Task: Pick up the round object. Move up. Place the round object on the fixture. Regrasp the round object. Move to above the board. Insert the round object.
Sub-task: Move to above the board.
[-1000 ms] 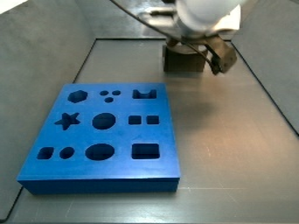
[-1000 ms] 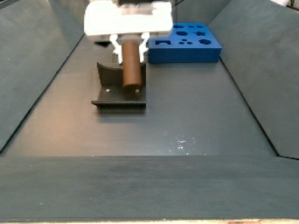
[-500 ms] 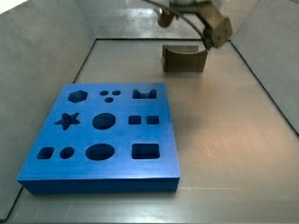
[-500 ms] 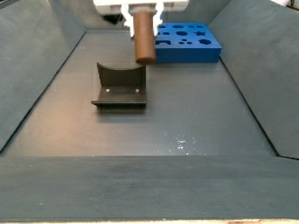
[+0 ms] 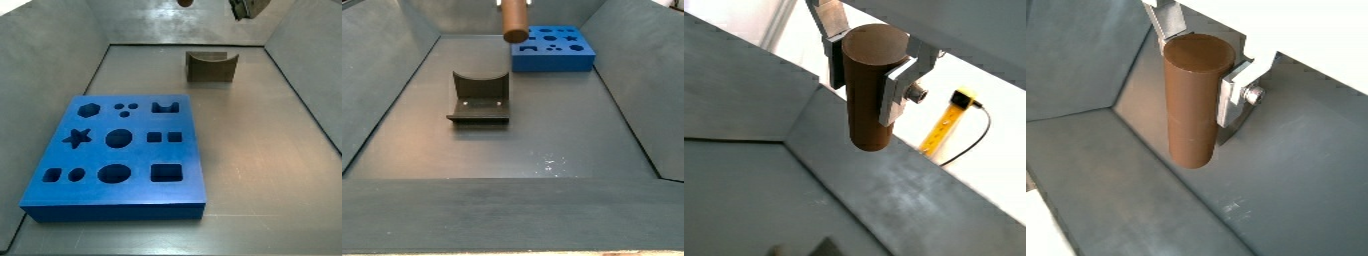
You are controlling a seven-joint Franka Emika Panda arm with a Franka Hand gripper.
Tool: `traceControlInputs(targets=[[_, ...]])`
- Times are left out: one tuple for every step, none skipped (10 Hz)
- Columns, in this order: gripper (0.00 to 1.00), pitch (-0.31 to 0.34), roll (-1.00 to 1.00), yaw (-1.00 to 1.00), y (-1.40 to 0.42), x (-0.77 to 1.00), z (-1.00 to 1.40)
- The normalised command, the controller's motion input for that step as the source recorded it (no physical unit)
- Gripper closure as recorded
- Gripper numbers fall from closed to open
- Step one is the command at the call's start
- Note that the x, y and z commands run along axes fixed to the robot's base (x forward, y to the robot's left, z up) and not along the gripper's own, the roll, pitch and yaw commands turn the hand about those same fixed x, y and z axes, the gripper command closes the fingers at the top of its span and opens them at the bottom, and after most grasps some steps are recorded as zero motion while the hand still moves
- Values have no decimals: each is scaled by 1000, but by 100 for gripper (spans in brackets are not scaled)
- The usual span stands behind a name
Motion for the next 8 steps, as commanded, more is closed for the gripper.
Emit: traceControlInputs(targets=[[100, -4, -1000, -53, -1000, -233, -26], [100, -1, -1000, -46, -1000, -240, -18], [100, -2, -1000, -48, -1000, -243, -19], [100, 0, -1000, -48, -1000, -248, -19], [100, 0, -1000, -43, -1000, -255, -9], [100, 5, -1000, -39, -1000, -265, -8], [100, 5, -1000, -37, -1000, -270, -5], [100, 6, -1000, -32, -801, -225, 5]])
